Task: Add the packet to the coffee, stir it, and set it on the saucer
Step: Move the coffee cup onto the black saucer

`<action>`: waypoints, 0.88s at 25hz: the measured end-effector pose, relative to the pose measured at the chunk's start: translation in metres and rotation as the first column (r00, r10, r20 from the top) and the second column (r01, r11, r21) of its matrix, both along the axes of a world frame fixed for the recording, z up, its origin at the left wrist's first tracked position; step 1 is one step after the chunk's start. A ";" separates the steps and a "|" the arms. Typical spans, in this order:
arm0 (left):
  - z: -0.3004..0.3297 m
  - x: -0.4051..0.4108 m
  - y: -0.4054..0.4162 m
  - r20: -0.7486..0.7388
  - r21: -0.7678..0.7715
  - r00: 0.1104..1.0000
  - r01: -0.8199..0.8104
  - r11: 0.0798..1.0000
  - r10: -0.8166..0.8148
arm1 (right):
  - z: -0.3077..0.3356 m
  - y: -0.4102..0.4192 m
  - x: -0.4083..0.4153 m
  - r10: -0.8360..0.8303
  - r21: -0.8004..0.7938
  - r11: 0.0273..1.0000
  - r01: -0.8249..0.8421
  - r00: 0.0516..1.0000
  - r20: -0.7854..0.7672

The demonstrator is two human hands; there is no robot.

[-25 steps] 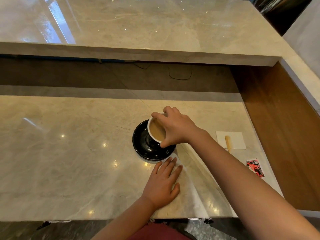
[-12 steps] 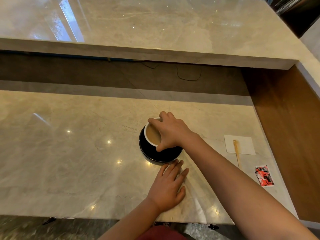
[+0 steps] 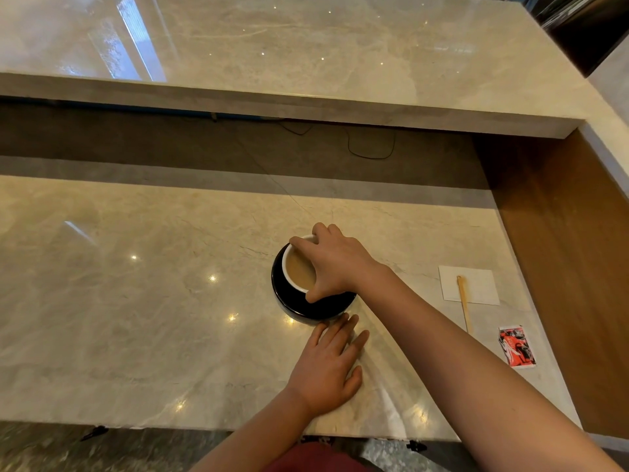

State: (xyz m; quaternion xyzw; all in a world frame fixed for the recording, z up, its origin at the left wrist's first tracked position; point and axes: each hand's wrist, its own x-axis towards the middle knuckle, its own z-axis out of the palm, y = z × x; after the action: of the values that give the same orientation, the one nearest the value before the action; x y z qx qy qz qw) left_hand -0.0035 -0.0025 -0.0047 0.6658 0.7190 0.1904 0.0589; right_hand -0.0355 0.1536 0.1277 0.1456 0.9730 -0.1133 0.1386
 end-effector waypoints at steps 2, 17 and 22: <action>0.000 0.000 0.000 -0.003 0.003 1.000 0.000 1.000 0.001 | 0.001 -0.001 0.000 -0.005 0.005 1.000 0.005 1.000 0.019; 0.001 0.000 0.000 -0.037 -0.013 0.999 -0.004 1.000 0.004 | -0.006 0.002 0.007 -0.023 -0.029 0.999 0.024 1.000 0.009; 0.002 0.002 -0.002 -0.037 -0.038 0.999 -0.010 0.999 0.008 | 0.003 0.003 0.026 -0.085 -0.078 0.994 0.082 0.996 -0.039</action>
State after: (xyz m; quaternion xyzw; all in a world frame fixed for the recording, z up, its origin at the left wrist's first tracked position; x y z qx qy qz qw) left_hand -0.0015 -0.0040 -0.0031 0.6647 0.7265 0.1646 0.0579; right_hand -0.0090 0.1569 0.1312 0.1785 0.9637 -0.1592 0.1185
